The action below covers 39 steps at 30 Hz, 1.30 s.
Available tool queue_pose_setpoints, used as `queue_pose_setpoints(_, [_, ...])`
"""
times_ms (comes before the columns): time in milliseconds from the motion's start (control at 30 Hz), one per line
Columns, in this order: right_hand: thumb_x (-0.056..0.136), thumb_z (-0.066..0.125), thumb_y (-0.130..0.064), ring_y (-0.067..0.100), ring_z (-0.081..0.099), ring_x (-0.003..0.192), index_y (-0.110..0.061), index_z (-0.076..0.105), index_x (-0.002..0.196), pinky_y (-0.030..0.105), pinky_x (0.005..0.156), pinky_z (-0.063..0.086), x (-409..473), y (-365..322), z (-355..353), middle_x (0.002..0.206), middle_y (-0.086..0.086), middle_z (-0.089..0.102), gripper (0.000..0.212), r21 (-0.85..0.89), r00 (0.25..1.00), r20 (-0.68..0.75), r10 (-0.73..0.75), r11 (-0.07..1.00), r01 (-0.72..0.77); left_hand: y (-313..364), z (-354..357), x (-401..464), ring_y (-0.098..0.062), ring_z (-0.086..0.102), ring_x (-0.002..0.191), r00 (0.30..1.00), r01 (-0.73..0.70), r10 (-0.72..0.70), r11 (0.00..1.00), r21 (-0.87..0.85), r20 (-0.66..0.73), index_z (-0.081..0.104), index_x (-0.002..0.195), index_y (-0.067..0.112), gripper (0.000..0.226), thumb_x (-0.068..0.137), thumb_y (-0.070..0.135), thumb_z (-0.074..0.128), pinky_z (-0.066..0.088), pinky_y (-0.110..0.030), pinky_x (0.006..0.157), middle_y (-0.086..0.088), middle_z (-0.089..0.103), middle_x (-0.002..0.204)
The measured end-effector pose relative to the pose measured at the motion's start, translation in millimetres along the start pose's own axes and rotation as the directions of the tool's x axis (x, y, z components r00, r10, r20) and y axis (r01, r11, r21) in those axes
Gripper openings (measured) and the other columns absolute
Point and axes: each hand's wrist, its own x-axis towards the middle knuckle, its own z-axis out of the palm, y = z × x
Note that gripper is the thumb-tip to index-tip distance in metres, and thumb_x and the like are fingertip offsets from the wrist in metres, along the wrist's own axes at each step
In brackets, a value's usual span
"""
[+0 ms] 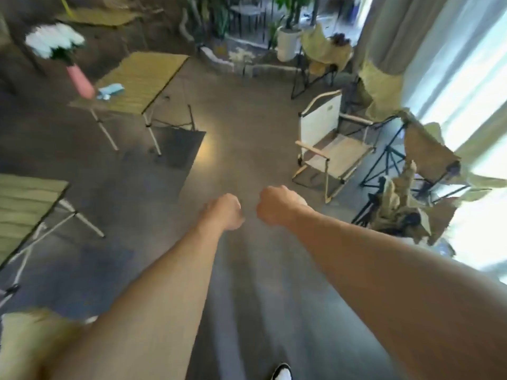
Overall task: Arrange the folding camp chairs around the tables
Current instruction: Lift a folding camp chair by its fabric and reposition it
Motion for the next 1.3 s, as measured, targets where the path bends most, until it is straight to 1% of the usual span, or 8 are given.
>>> queue_pose_setpoints(133, [0.083, 0.056, -0.015, 0.033, 0.063, 0.098, -0.014, 0.065, 0.11, 0.033, 0.07, 0.045, -1.9, 113.0, -64.9, 0.107, 0.01, 0.064, 0.029, 0.094, 0.971, -0.147, 0.187, 0.98, -0.175, 151.9, 15.5, 28.3, -0.036, 0.062, 0.112, 0.973, -0.231, 0.228, 0.967, 0.111, 0.039, 0.074, 0.097, 0.022, 0.035, 0.081, 0.041, 0.048, 0.049, -0.041, 0.097, -0.008, 0.069, 0.117])
queue_pose_setpoints(267, [0.087, 0.053, -0.023, 0.03, 0.057, 0.078, -0.014, 0.061, 0.105, 0.035, 0.067, 0.049, -4.1, 201.9, -90.1, 0.09, 0.006, 0.057, 0.022, 0.177, 0.912, -0.203, 0.356, 0.93, -0.323, 257.2, 33.1, 40.9, -0.034, 0.061, 0.112, 0.911, -0.41, 0.4, 0.901, 0.142, 0.099, 0.072, 0.103, 0.025, 0.027, 0.086, 0.033, 0.051, 0.05, -0.035, 0.093, -0.007, 0.069, 0.116])
queue_pose_setpoints(567, [0.086, 0.051, -0.02, 0.024, 0.06, 0.074, -0.016, 0.062, 0.095, 0.034, 0.066, 0.054, 30.4, 379.2, -108.0, 0.08, 0.002, 0.056, 0.015, 0.325, 0.735, -0.131, 0.666, 0.729, -0.603, 408.1, 107.2, 153.1, -0.031, 0.057, 0.109, 0.819, -0.554, 0.483, 0.807, 0.206, 0.31, 0.064, 0.113, 0.026, 0.03, 0.088, 0.031, 0.049, 0.049, -0.042, 0.095, -0.007, 0.062, 0.12])
queue_pose_setpoints(733, [0.09, 0.051, -0.016, 0.017, 0.055, 0.065, -0.02, 0.054, 0.073, 0.028, 0.053, 0.041, 86.9, 453.6, -104.0, 0.076, -0.001, 0.057, 0.017, 0.366, 0.646, -0.046, 0.762, 0.614, -0.699, 464.5, 152.7, 240.0, -0.032, 0.052, 0.118, 0.77, -0.605, 0.487, 0.762, 0.229, 0.412, 0.055, 0.13, 0.026, 0.04, 0.092, 0.029, 0.048, 0.047, -0.043, 0.099, -0.01, 0.055, 0.131])
queue_pose_setpoints(867, [0.084, 0.049, -0.013, 0.03, 0.059, 0.096, -0.02, 0.062, 0.112, 0.036, 0.069, 0.044, 130.7, 490.6, -79.4, 0.106, 0.005, 0.063, 0.031, 0.291, 0.634, 0.029, 0.773, 0.6, -0.745, 489.6, 175.6, 298.5, -0.033, 0.046, 0.128, 0.768, -0.609, 0.463, 0.742, 0.28, 0.443, 0.045, 0.141, 0.026, 0.05, 0.091, 0.026, 0.048, 0.044, -0.045, 0.103, -0.009, 0.048, 0.141])
queue_pose_setpoints(1000, [0.087, 0.057, -0.019, 0.037, 0.038, 0.127, -0.013, 0.044, 0.137, 0.05, 0.097, 0.042, 178.7, 533.3, -55.2, 0.135, 0.013, 0.043, 0.051, 0.199, 0.64, 0.098, 0.762, 0.615, -0.763, 513.6, 212.1, 341.5, -0.033, 0.027, 0.141, 0.791, -0.606, 0.468, 0.694, 0.39, 0.395, 0.029, 0.15, 0.024, 0.06, 0.094, 0.025, 0.051, 0.034, -0.048, 0.109, -0.007, 0.027, 0.157])
queue_pose_setpoints(1133, [0.094, 0.042, -0.018, 0.033, 0.023, 0.14, -0.009, 0.033, 0.144, 0.051, 0.104, 0.033, 213.5, 568.4, -33.6, 0.148, 0.015, 0.03, 0.052, 0.154, 0.635, 0.195, 0.748, 0.616, -0.773, 529.3, 255.4, 368.4, -0.03, -0.003, 0.15, 0.661, -0.743, 0.639, 0.484, 0.463, 0.393, 0.017, 0.155, 0.023, 0.066, 0.096, 0.024, 0.047, 0.014, -0.049, 0.118, -0.003, 0.003, 0.164])
queue_pose_setpoints(1300, [0.099, 0.041, -0.023, 0.036, 0.039, 0.131, -0.006, 0.05, 0.138, 0.044, 0.106, 0.035, 234.6, 593.2, -6.2, 0.141, 0.019, 0.043, 0.044, -0.013, 0.63, 0.287, 0.721, 0.661, -0.75, 511.6, 294.6, 396.7, -0.03, 0.028, 0.144, 0.64, -0.75, 0.638, 0.398, 0.528, 0.428, 0.03, 0.147, 0.014, 0.055, 0.098, 0.03, 0.049, 0.031, -0.048, 0.114, -0.01, 0.03, 0.156])
